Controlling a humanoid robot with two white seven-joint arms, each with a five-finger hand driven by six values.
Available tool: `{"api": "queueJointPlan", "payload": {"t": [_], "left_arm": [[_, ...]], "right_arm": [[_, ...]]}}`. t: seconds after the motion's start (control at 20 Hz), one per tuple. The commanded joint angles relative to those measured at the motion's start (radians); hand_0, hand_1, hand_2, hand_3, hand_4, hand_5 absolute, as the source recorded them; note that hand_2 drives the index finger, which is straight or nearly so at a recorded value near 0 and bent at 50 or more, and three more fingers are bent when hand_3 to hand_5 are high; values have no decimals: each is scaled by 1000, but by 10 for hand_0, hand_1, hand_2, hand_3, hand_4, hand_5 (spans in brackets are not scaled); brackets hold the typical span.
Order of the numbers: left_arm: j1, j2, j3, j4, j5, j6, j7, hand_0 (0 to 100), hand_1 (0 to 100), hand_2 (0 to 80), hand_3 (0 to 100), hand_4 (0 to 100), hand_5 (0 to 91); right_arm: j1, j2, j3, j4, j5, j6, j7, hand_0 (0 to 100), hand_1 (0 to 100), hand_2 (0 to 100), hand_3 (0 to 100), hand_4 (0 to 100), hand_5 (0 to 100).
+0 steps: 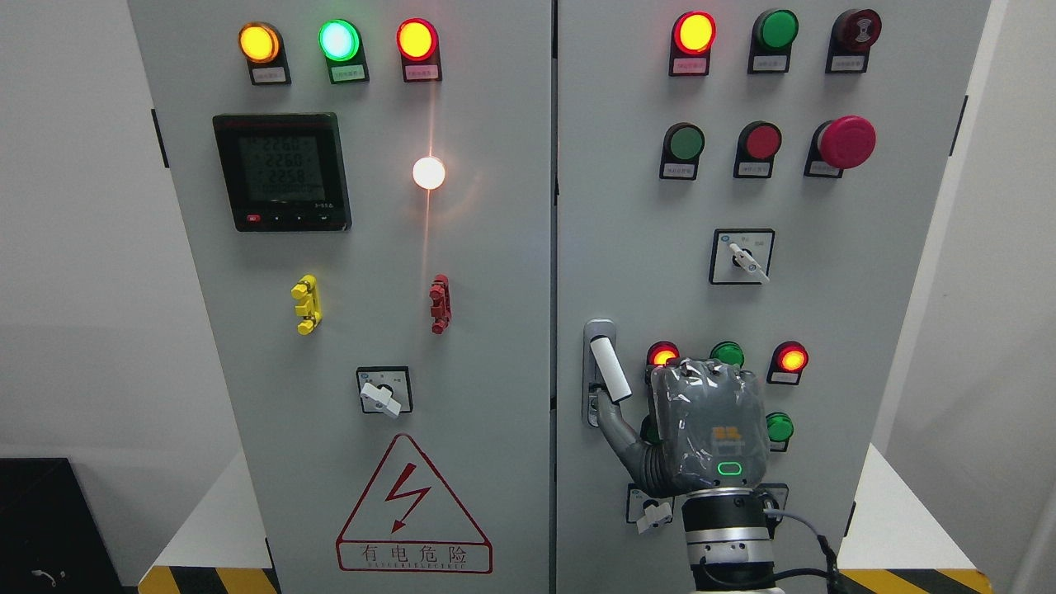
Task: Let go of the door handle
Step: 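Rotate the door handle lever with the right hand to horizontal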
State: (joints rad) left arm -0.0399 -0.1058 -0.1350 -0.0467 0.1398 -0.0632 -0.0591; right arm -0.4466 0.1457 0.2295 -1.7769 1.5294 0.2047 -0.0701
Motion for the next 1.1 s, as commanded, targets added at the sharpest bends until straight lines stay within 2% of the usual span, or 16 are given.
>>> {"api": "queueJointPlan", "payload": {"t": [0.0, 1.05], "left_arm": [[0, 0, 0, -1, 0, 0, -1, 120, 556, 0, 0, 0, 0], [0, 0, 0, 1, 0, 0, -1, 120, 556, 0, 0, 0, 0]], "right_arm": [[0, 0, -2, -6, 0, -1, 0, 462, 352, 1000, 1000, 1000, 1000], [3, 0, -4, -6, 2, 1, -2, 453, 384, 1000, 1000, 1000, 1000]]}}
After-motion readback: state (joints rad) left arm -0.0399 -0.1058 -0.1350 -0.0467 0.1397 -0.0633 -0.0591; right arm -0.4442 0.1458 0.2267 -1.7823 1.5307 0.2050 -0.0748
